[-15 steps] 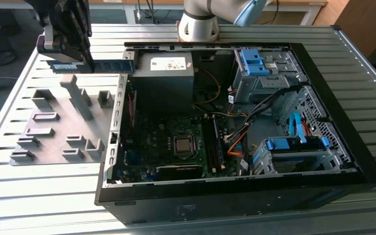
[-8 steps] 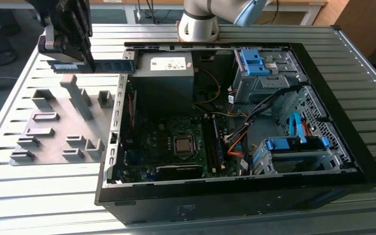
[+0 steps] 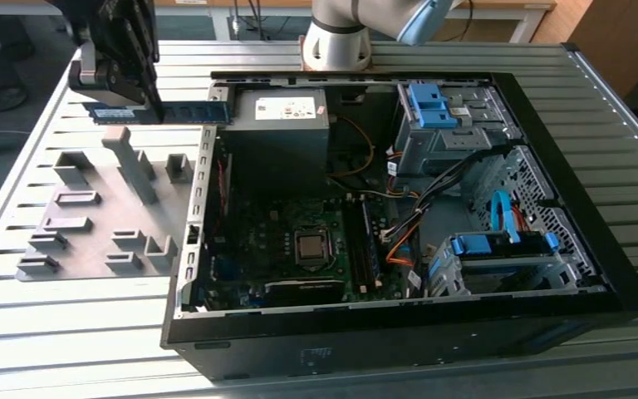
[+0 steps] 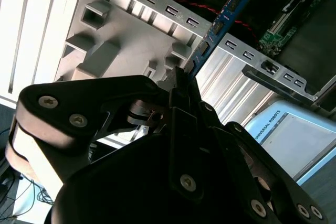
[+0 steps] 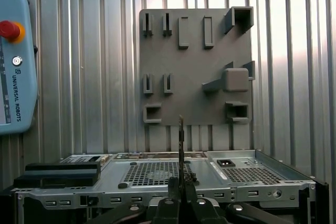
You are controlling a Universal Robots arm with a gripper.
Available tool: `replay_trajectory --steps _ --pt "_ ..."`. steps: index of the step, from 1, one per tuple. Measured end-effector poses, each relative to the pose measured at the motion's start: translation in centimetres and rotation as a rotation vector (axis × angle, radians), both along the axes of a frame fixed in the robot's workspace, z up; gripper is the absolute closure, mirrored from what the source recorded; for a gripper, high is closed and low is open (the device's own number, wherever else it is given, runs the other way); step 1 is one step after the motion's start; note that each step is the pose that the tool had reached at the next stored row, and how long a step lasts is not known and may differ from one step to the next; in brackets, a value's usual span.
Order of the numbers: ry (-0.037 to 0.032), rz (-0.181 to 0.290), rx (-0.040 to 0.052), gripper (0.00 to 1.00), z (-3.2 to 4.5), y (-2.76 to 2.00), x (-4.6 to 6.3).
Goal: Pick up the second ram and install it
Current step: 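Pick up the second ram and move it above second insertion slot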
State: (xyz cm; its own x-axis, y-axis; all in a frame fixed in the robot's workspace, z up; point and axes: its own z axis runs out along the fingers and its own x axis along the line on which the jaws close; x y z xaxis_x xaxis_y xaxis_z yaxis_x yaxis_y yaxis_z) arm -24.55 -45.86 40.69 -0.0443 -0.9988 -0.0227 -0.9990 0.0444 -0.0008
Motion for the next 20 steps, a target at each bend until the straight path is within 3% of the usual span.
replay_trajectory --steps 13,14,20 --pt "0.0 0.0 0.0001 0.85 0.0 0.0 0.7" --pt "-0.0001 0.0 0.0001 0.85 -0.01 0.0 1.5" --pt "-0.0001 0.0 0.0001 0.85 -0.01 0.0 1.7"
